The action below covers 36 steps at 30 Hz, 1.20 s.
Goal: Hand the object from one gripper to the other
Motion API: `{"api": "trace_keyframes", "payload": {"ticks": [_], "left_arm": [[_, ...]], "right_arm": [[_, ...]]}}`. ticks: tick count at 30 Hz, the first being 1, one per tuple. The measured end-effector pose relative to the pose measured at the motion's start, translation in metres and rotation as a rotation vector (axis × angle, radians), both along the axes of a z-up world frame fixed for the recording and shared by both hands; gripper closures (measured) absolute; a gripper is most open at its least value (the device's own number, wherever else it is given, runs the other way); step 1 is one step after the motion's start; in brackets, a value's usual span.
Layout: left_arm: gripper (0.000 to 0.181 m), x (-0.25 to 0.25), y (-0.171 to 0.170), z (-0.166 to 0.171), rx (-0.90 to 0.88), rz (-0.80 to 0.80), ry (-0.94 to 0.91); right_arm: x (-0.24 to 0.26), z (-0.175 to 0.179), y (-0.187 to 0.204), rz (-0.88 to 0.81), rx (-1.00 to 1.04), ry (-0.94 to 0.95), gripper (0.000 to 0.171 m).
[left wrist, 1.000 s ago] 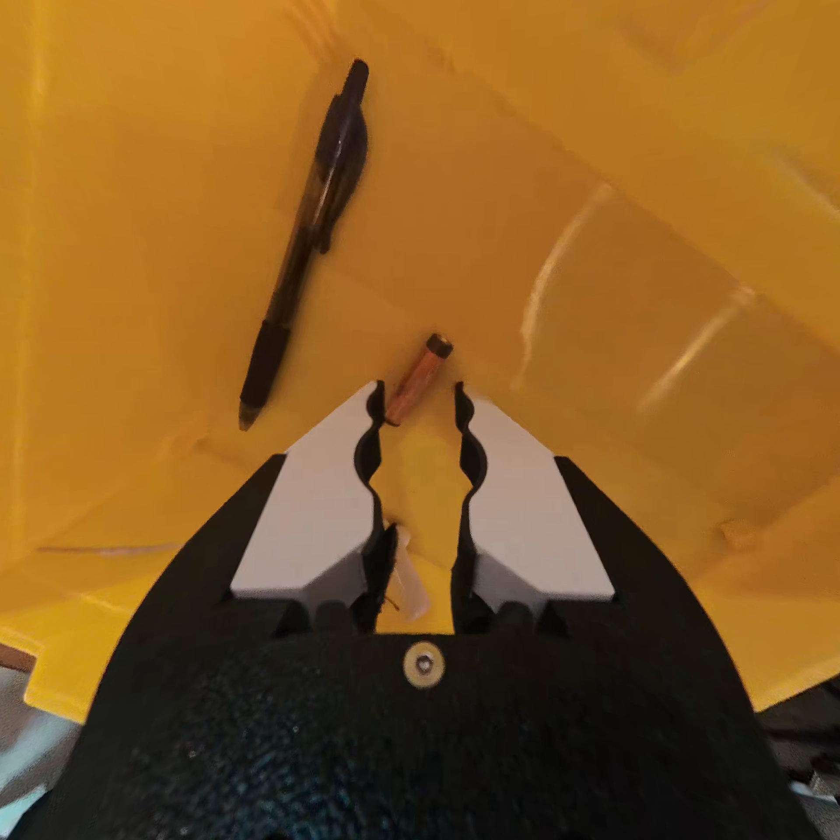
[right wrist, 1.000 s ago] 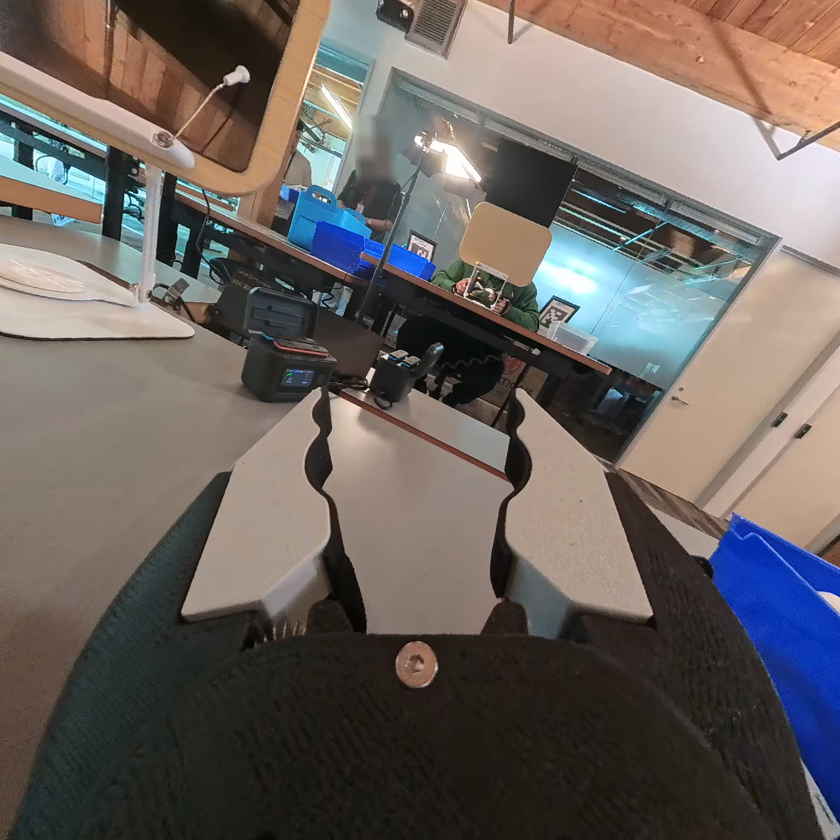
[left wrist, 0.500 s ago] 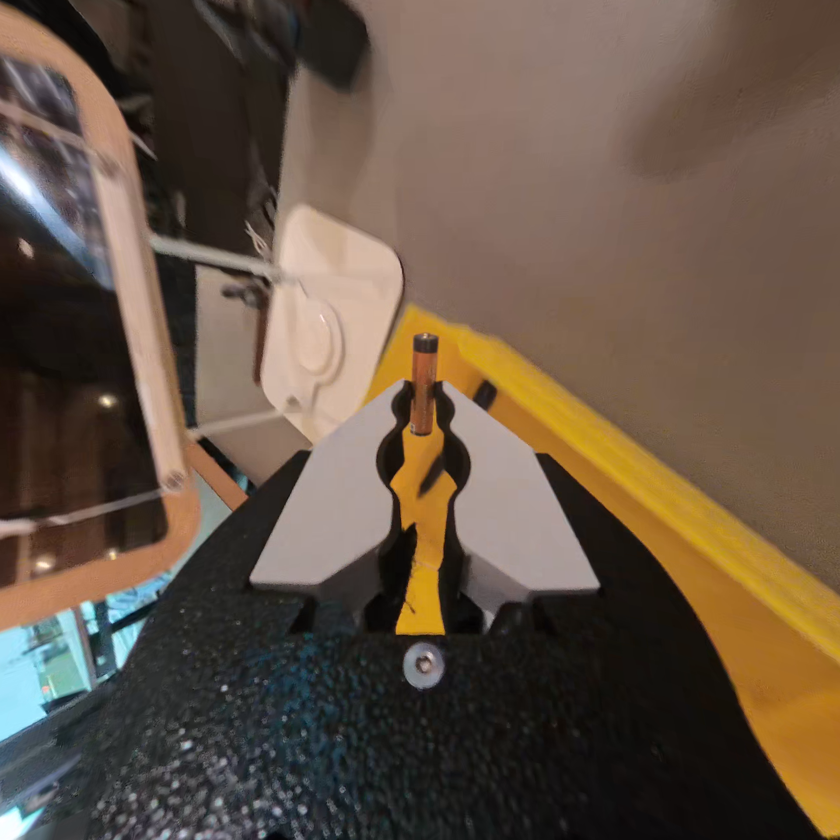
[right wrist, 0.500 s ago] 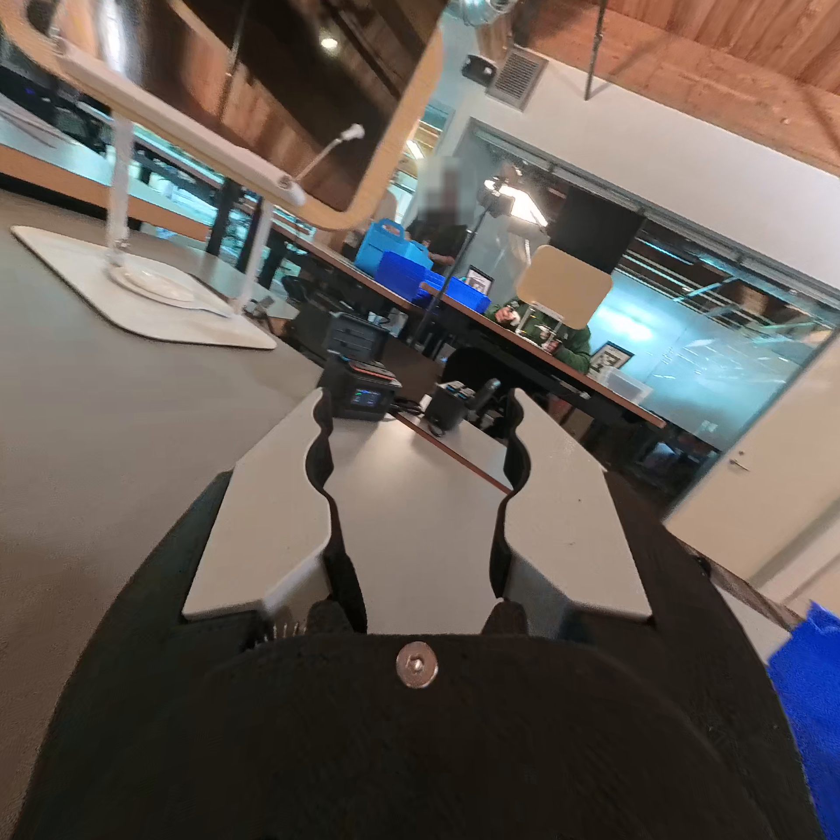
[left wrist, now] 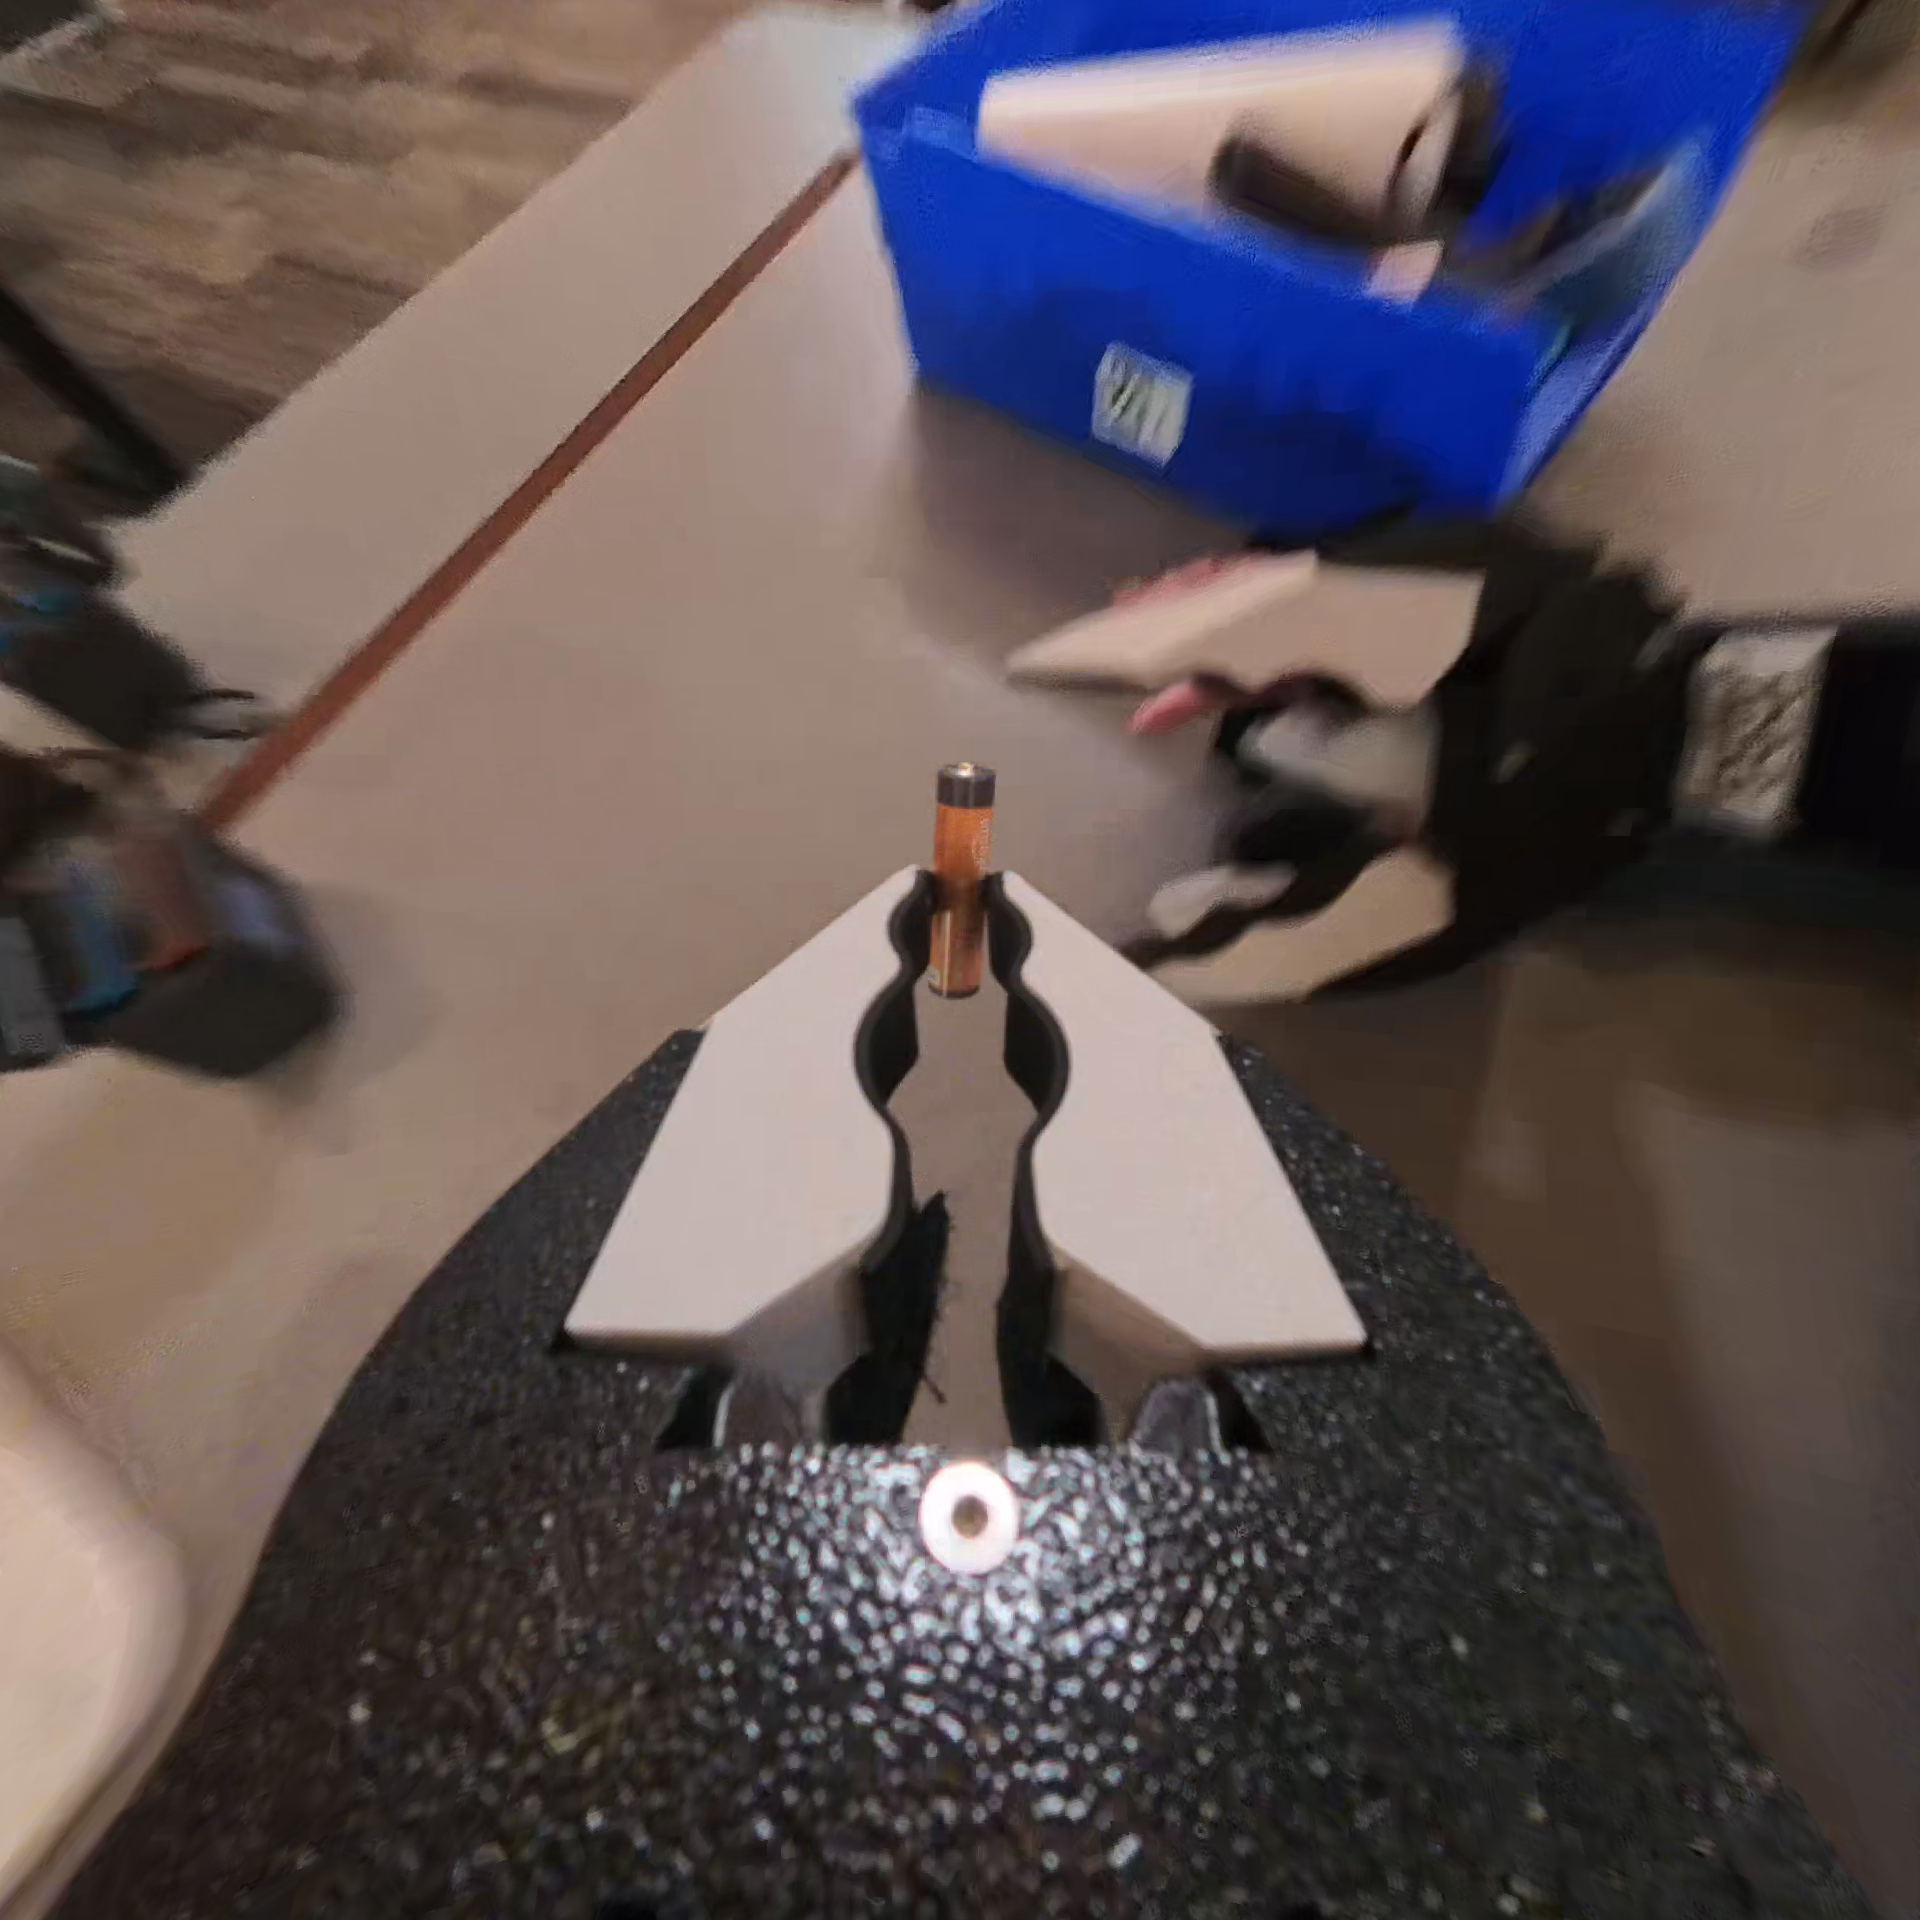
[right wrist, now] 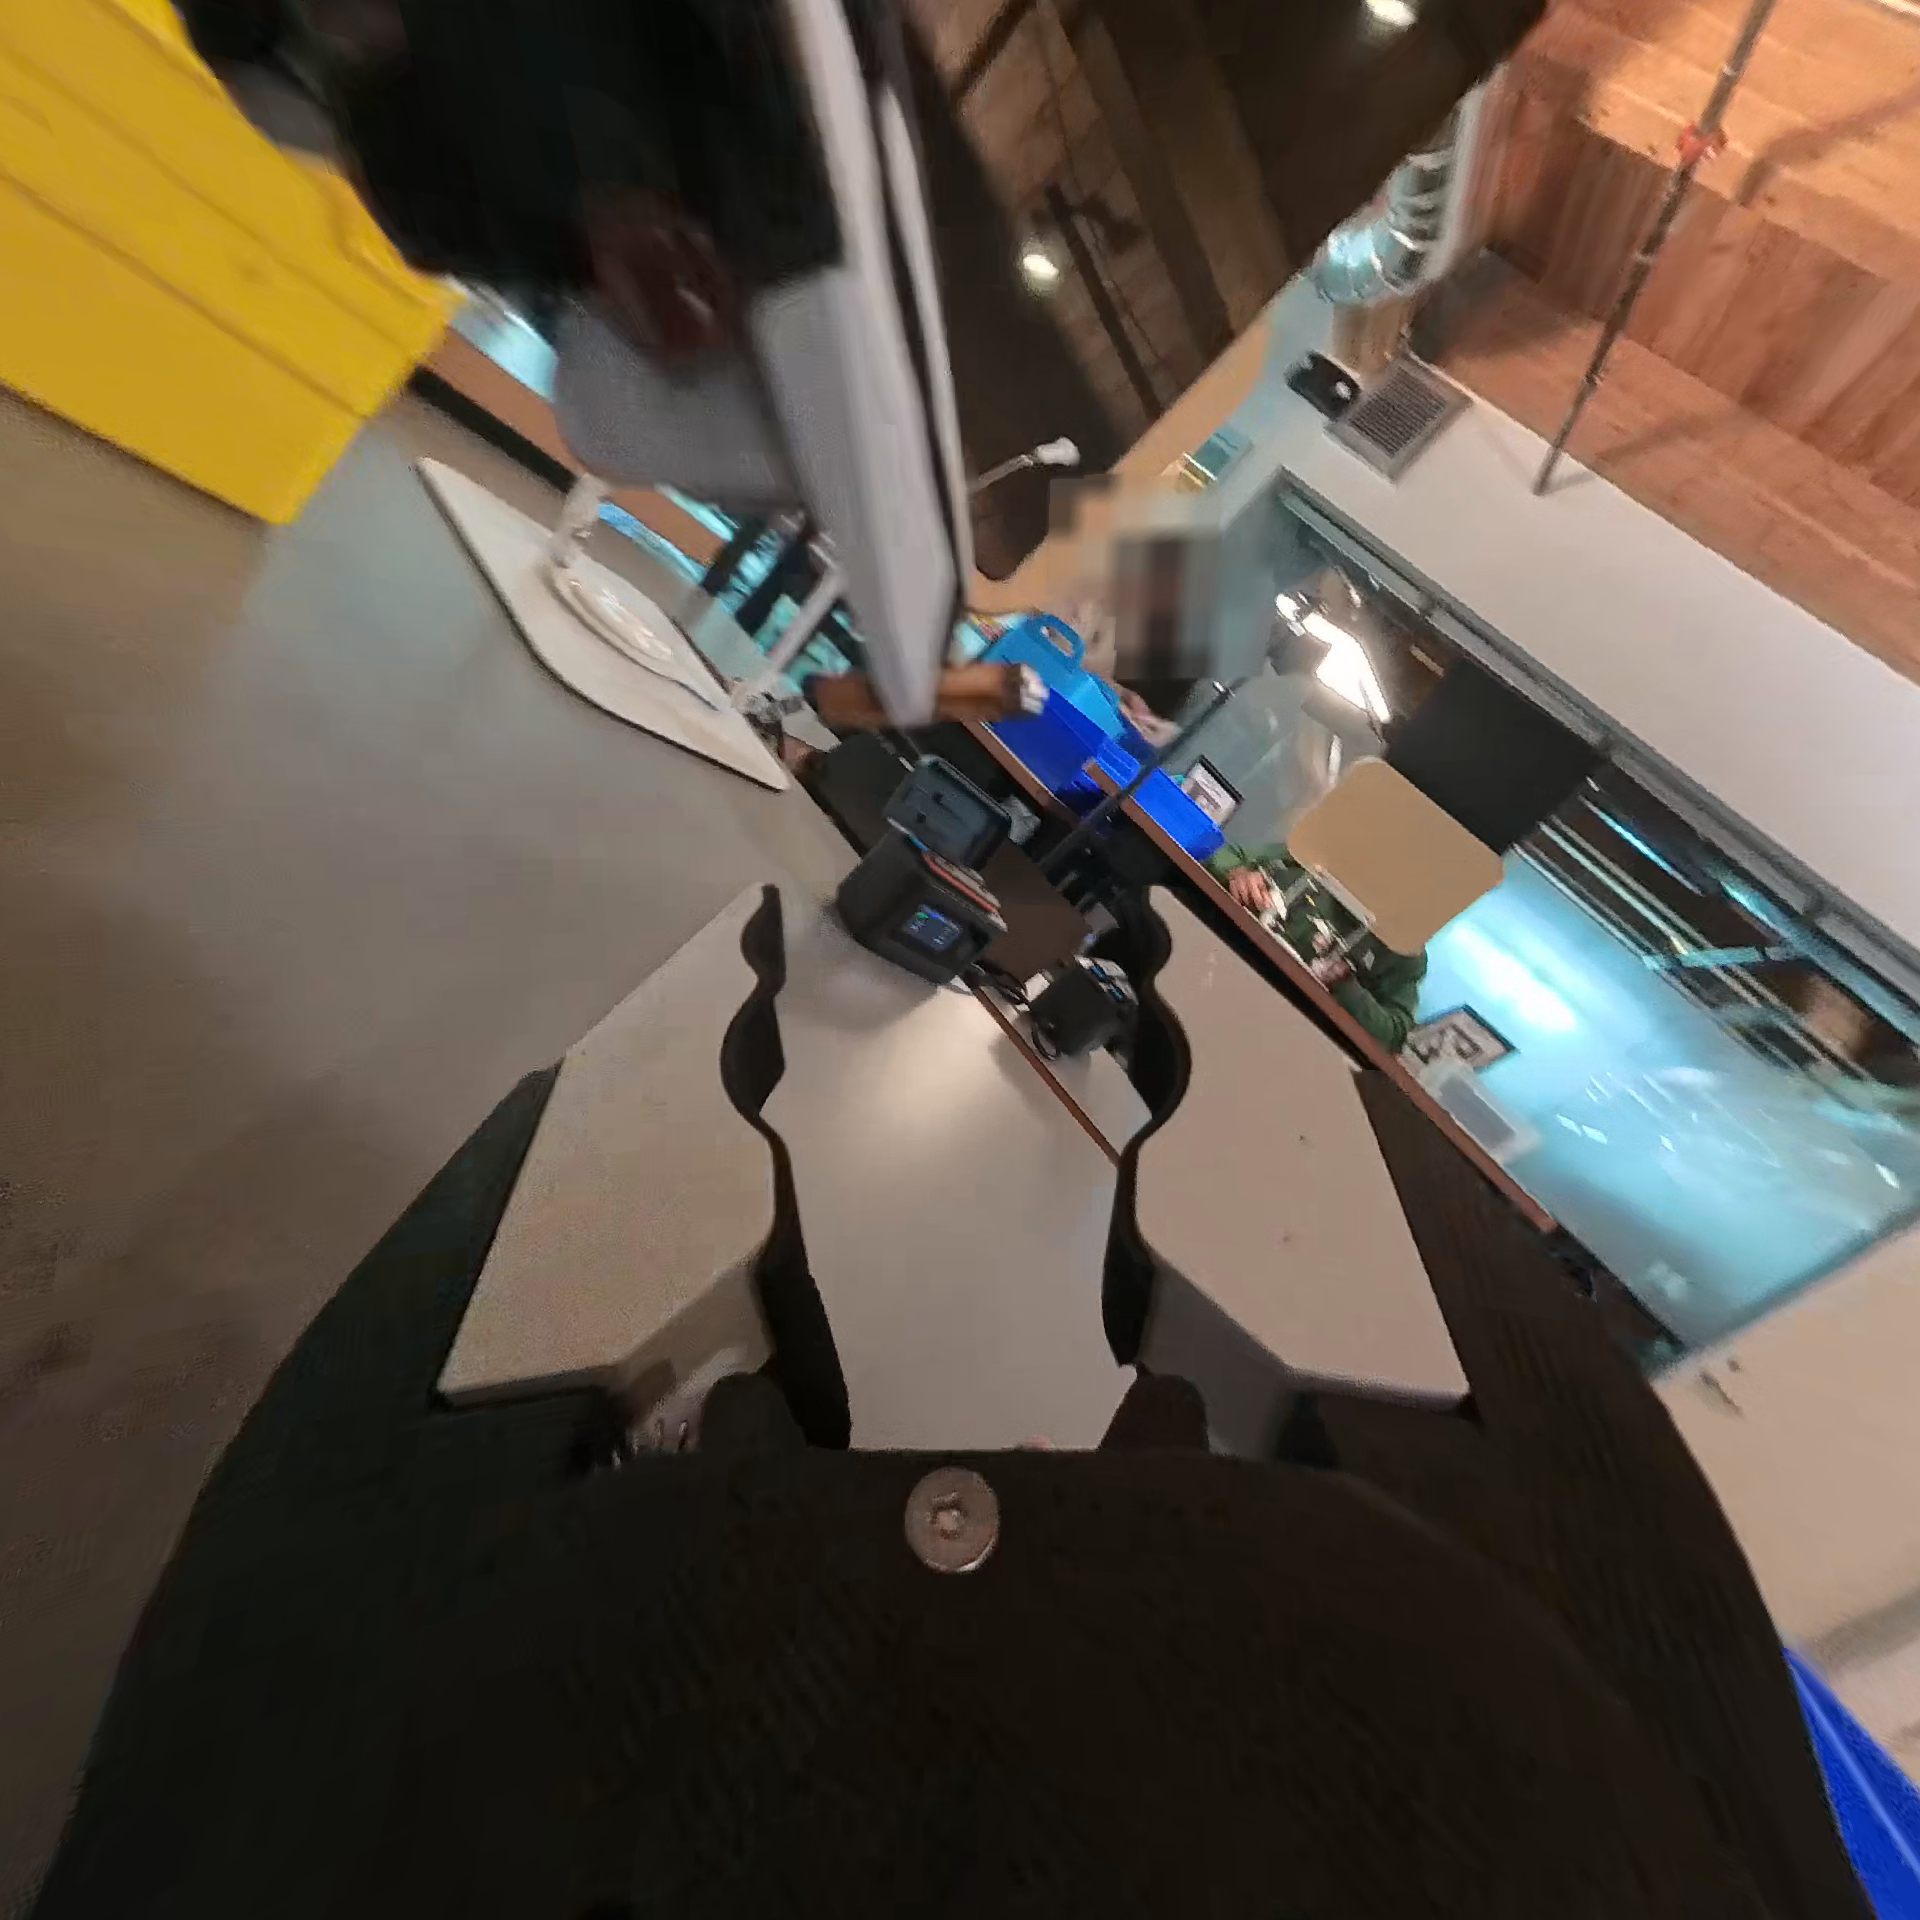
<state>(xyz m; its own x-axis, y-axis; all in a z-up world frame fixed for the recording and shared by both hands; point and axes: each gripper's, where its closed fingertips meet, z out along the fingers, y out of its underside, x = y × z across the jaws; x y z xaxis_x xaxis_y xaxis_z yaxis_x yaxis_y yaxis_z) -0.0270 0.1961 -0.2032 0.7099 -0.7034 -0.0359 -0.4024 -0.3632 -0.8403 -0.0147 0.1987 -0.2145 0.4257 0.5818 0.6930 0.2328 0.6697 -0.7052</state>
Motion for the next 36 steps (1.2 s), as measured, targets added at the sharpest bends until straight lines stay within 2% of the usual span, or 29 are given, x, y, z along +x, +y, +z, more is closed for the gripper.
{"api": "trace_keyframes", "payload": {"ticks": [1, 5, 8, 11, 16, 20, 24, 26, 28, 29, 33, 35, 36], "left_arm": [[0.173, 0.007, -0.001, 0.001, -0.046, -0.026, -0.146], [0.173, 0.025, -0.013, -0.001, -0.288, -0.197, -0.59], [0.174, 0.031, -0.022, -0.014, -0.456, -0.262, -0.722], [0.174, 0.036, -0.034, -0.018, -0.554, -0.335, -0.798], [0.174, 0.037, -0.042, -0.026, -0.63, -0.379, -0.835], [0.173, 0.034, -0.046, -0.025, -0.646, -0.401, -0.863], [0.174, 0.035, -0.049, -0.023, -0.633, -0.424, -0.868], [0.172, 0.035, -0.047, -0.016, -0.56, -0.436, -0.888], [0.138, 0.033, -0.044, -0.003, -0.418, -0.442, -0.884], [0.13, 0.033, -0.044, 0.001, -0.312, -0.439, -0.838], [0.114, 0.027, -0.035, 0.004, 0.265, -0.34, -0.401], [0.099, 0.024, -0.031, 0.007, 0.557, -0.272, -0.147], [0.103, 0.025, -0.03, 0.005, 0.657, -0.257, -0.021]], "right_arm": [[0.0, -0.002, -0.008, 0.047, 0.012, -0.02, 0.104], [-0.005, -0.002, -0.03, 0.197, -0.01, -0.033, 0.084], [-0.005, 0.001, -0.035, 0.217, 0.005, -0.031, 0.081], [-0.006, -0.003, -0.034, 0.209, 0.04, -0.073, 0.082], [-0.006, -0.006, -0.038, 0.243, 0.034, -0.089, 0.101], [-0.007, -0.01, -0.044, 0.278, 0.027, -0.106, 0.116], [-0.006, -0.009, -0.047, 0.311, 0.002, -0.105, 0.121], [-0.005, -0.003, -0.047, 0.333, -0.063, -0.075, 0.124], [-0.002, 0.005, -0.045, 0.371, -0.194, -0.013, 0.125], [-0.001, 0.009, -0.042, 0.391, -0.275, 0.016, 0.125], [0.003, 0.016, -0.036, 0.506, -0.643, 0.083, 0.126], [0.003, 0.015, -0.038, 0.57, -0.812, 0.094, 0.126], [0.003, 0.014, -0.039, 0.6, -0.879, 0.1, 0.126]]}}
